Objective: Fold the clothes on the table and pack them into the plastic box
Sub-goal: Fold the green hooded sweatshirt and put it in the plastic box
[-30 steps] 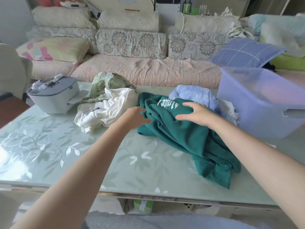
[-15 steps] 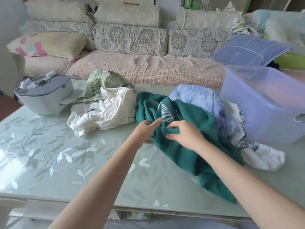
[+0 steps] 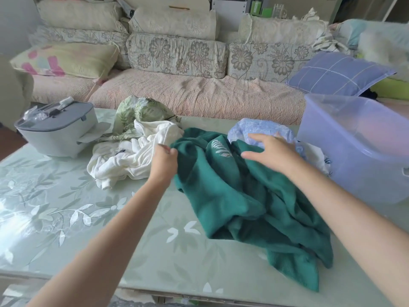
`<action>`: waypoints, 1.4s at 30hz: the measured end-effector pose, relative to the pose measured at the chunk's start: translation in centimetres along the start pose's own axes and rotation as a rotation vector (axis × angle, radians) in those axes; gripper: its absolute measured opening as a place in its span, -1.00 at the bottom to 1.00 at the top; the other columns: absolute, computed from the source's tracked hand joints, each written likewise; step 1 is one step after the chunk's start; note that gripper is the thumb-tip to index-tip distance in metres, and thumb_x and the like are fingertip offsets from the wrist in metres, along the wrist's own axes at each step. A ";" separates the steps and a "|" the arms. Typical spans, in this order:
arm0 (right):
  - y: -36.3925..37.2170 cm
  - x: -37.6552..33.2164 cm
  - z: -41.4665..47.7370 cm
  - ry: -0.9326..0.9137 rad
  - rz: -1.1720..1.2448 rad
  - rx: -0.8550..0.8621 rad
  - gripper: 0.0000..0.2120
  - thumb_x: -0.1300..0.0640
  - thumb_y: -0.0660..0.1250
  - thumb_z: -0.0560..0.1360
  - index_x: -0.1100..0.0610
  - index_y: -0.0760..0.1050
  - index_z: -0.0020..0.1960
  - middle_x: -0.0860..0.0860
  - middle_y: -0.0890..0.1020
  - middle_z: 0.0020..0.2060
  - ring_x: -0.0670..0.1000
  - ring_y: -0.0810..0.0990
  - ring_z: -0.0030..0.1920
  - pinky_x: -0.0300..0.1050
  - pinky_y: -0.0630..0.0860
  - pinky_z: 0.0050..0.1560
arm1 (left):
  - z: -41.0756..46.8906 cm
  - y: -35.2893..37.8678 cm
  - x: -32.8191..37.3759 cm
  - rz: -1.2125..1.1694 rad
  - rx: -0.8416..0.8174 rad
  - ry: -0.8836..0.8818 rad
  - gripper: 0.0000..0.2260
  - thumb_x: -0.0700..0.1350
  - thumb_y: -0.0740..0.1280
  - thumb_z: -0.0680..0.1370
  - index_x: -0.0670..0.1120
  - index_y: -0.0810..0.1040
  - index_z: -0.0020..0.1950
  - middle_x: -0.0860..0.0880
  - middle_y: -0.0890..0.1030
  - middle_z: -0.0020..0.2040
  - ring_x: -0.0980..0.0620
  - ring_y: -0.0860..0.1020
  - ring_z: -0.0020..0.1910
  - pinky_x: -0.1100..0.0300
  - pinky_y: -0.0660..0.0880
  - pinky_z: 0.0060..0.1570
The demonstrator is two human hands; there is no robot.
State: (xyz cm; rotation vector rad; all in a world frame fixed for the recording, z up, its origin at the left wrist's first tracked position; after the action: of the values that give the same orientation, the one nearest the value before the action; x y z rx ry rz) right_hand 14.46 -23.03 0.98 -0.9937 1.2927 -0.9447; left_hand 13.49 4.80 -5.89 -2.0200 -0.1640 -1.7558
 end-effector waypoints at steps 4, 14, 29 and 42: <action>2.1 4.2 1.7 0.178 0.104 -0.227 -0.14 -0.15 0.40 0.44 0.07 0.03 0.55 0.05 0.19 0.51 0.11 0.26 0.46 -0.10 0.25 0.34 | 0.7 -3.4 3.8 0.187 0.084 0.142 -0.79 -0.14 0.13 0.61 -0.15 0.35 0.22 -0.11 0.47 0.03 -0.09 0.44 -0.03 0.08 0.39 -0.06; 5.3 0.6 0.2 0.017 0.413 -0.376 -0.50 0.40 0.41 0.38 -0.02 0.55 0.23 0.09 0.68 -0.07 0.08 0.64 -0.09 -0.02 0.58 0.04 | 1.2 -7.3 4.3 0.911 0.067 0.235 -0.72 -0.30 0.29 0.45 0.02 0.56 0.04 -0.14 0.52 0.09 -0.18 0.49 0.03 0.10 0.36 -0.15; 6.6 0.4 0.0 -0.175 -0.282 -0.213 -0.31 -0.14 0.40 0.41 -0.09 0.25 0.47 -0.08 0.23 0.50 0.04 0.04 0.52 0.18 -0.26 0.47 | -4.4 7.1 -4.7 1.484 -0.489 0.495 -0.09 0.20 0.51 0.28 0.12 0.12 0.51 -0.06 0.14 0.45 -0.11 0.10 0.45 -0.24 -0.09 0.41; 6.6 0.0 -1.5 -0.200 0.004 -0.368 -0.86 0.12 0.51 0.36 0.00 0.65 -0.08 -0.17 0.63 -0.23 -0.15 0.58 -0.15 -0.24 0.45 -0.03 | 0.5 -0.1 1.3 1.385 0.003 0.703 -0.67 -0.26 0.23 0.53 0.11 0.54 0.18 -0.03 0.45 0.12 -0.07 0.51 0.09 0.05 0.28 0.15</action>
State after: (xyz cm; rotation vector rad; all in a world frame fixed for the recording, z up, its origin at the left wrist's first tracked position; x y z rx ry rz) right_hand 12.94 -21.02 -5.35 -1.3320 1.3222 -0.5955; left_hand 14.16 4.85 -4.60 -0.8360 1.1394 -1.2728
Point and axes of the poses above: each hand's wrist, its own z-axis towards the middle knuckle, its own y-axis out of the palm, x = y × z, the point moved 10 cm from there along z, towards the middle knuckle
